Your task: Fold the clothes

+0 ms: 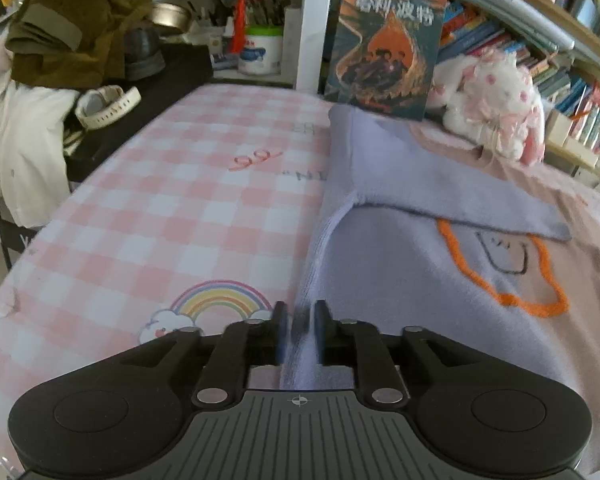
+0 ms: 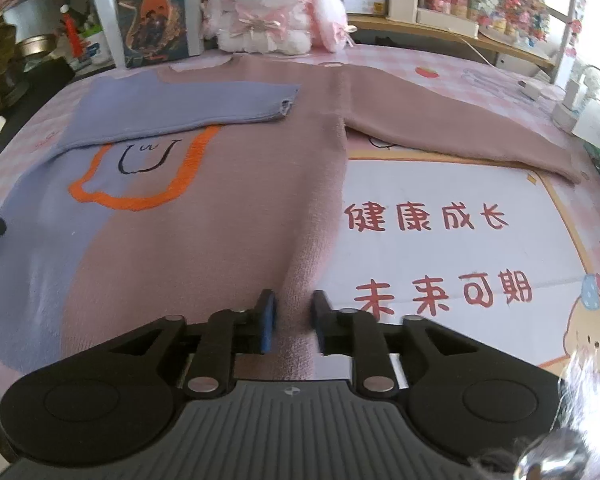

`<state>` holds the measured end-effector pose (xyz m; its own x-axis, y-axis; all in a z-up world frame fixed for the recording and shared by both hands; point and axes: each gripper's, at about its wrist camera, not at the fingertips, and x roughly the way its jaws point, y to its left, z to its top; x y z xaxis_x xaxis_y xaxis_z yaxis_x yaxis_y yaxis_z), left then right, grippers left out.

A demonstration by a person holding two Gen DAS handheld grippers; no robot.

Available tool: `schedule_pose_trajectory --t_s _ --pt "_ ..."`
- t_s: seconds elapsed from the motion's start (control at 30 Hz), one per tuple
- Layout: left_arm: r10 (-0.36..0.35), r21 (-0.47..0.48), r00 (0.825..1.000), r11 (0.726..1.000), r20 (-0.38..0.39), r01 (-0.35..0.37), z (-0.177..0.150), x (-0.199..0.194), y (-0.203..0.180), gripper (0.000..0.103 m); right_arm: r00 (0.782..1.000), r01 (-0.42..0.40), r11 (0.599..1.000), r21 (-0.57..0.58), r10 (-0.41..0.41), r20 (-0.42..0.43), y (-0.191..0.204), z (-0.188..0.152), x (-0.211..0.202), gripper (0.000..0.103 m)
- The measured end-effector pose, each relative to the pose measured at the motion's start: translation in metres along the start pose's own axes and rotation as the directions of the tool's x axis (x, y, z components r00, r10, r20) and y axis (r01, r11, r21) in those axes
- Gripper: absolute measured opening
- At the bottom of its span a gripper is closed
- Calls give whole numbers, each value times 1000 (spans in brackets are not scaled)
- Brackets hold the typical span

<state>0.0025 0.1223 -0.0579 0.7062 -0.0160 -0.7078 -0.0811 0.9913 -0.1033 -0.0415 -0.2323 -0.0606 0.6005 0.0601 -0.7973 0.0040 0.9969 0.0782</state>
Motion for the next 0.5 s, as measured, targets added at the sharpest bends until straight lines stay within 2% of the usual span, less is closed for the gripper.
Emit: schedule_pose_trajectory --t_s 0.03,0.1,0.13,0.2,0.33,0.4,0.5 --pt "-1 -3 1000 1000 12 1 1 -4 0 29 1000 0 1000 10 0 7 0 0 -3 34" --pt "-2 -8 999 1000 36 2 1 -14 -3 49 1000 -5 1000 30 4 26 0 1 -9 47" --pt "-4 -6 999 1000 47 4 1 -19 -5 54 999 1 999 33 -2 38 1 1 -13 50" --pt "-7 0 998 1000 68 7 -1 -28 -10 66 998 16 999 33 -18 63 5 -1 -21 65" --pt "-17 34 997 999 71 14 -9 -40 -22 72 993 37 999 39 -42 111 13 -5 -35 78" --pt "-28 53 998 998 60 25 -14 -43 -27 78 991 47 998 43 -52 124 17 -8 -40 81" --pt "-45 83 998 996 44 41 -21 -47 -33 82 989 60 997 47 -66 133 24 -13 -45 83"
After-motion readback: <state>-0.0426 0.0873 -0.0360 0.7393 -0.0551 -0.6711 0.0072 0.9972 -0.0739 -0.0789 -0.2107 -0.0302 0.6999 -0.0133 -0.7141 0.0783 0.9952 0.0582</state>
